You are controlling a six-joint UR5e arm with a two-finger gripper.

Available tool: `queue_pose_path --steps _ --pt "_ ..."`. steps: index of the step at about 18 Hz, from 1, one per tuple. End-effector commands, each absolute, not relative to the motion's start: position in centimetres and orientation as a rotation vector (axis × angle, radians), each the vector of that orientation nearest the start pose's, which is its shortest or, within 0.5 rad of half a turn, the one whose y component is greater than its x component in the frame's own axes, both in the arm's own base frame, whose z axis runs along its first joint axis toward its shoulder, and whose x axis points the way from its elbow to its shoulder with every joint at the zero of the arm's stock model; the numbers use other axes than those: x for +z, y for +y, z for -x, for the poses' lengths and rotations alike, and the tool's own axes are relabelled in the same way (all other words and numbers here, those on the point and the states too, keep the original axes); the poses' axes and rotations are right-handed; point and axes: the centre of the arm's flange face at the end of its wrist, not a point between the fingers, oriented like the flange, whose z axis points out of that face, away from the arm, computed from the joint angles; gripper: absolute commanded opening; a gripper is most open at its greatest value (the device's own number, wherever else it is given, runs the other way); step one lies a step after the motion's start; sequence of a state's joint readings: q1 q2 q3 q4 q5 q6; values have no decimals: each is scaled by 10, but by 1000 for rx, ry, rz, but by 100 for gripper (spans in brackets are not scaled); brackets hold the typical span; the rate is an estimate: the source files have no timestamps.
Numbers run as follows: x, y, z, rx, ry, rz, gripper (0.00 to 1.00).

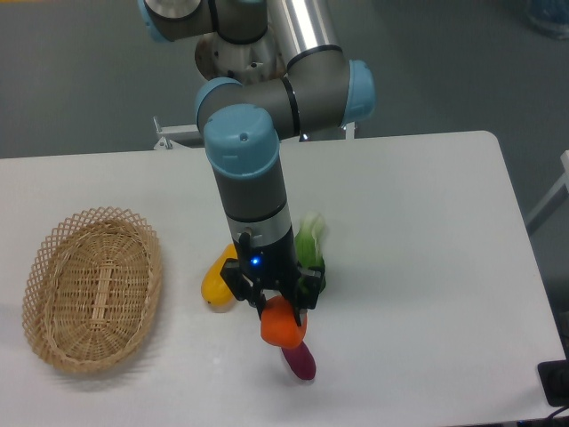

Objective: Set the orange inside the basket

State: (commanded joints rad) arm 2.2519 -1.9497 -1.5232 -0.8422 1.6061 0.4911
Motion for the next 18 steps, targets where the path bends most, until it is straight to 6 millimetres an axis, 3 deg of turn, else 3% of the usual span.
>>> queue_pose_path --steps 2,5,11,18 --pt "370 597 308 333 -328 2794 49" --pt "361 612 276 298 -399 2790 49" --pt "339 624 167 251 -196 2859 49" --pt "294 605 63 173 64 2959 49"
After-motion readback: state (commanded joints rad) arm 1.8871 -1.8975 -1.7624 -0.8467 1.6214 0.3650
